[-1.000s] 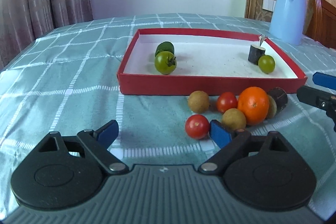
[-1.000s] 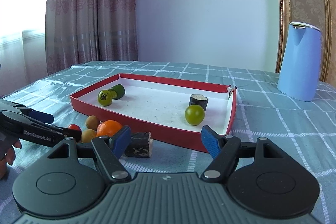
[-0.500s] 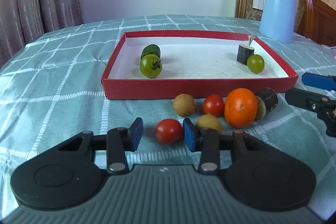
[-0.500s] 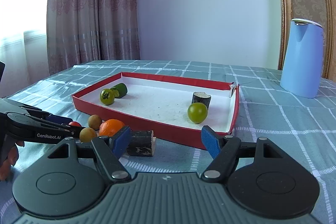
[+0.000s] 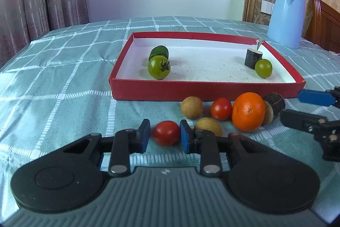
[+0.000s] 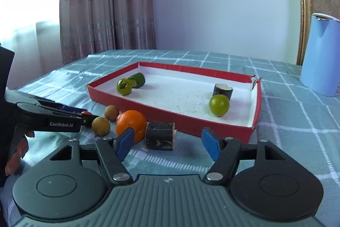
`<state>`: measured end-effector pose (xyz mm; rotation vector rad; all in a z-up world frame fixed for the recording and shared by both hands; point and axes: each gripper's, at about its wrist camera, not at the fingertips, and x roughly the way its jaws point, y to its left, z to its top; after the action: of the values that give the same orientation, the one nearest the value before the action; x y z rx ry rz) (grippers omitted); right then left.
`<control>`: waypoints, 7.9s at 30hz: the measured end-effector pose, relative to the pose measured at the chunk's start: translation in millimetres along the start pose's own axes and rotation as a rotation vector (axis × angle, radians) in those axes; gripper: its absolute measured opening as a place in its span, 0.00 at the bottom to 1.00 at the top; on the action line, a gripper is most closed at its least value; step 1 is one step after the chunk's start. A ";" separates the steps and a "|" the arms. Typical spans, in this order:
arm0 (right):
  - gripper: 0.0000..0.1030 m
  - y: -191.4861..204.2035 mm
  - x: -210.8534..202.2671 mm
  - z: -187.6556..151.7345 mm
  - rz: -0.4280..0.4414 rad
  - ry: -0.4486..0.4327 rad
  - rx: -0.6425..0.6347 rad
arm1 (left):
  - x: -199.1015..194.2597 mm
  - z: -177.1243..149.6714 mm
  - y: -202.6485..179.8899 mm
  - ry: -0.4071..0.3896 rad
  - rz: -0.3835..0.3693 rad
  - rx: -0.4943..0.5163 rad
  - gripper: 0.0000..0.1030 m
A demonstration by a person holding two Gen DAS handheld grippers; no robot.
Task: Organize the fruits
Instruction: 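Close the left tool on a red cherry tomato while the right approaches a dark eggplant slice, then close the right tool on the dark eggplant slice while the left holds the cherry tomato, then carry the cherry tomato in the left tool and eggplant slice in the right into the tray, then open the left tool on the cherry tomato while the right releases the eggplant slice, then withdraw both open tools from the tray toward the remaining produce, then close the left tool on a brown round fruit while the right approaches the orange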
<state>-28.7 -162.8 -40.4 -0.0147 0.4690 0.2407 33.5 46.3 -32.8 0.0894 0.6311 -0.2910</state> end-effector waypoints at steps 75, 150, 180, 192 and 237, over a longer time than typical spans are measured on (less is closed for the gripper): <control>0.31 -30.9 95.3 61.5 -0.141 0.090 0.110 | 78.7 87.6 -41.3 -0.035 0.045 -0.015 0.23; 0.62 -15.8 29.0 26.3 -0.085 -0.038 0.110 | -3.2 8.3 4.5 -0.104 0.087 -0.162 0.97; 0.79 34.1 33.5 17.8 0.045 0.017 -0.006 | -2.6 -0.8 31.1 -0.017 0.112 -0.297 1.00; 0.39 51.7 28.7 11.4 0.145 0.020 -0.089 | -2.5 -0.8 30.8 -0.014 0.113 -0.295 1.00; 0.65 -19.0 9.2 9.5 0.020 -0.003 0.100 | -1.3 -4.2 -57.0 -0.015 -0.071 0.210 0.57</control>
<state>-12.1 -178.6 -36.8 0.0882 0.4784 0.2366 13.3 -7.1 -35.0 0.2662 0.5878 -0.4261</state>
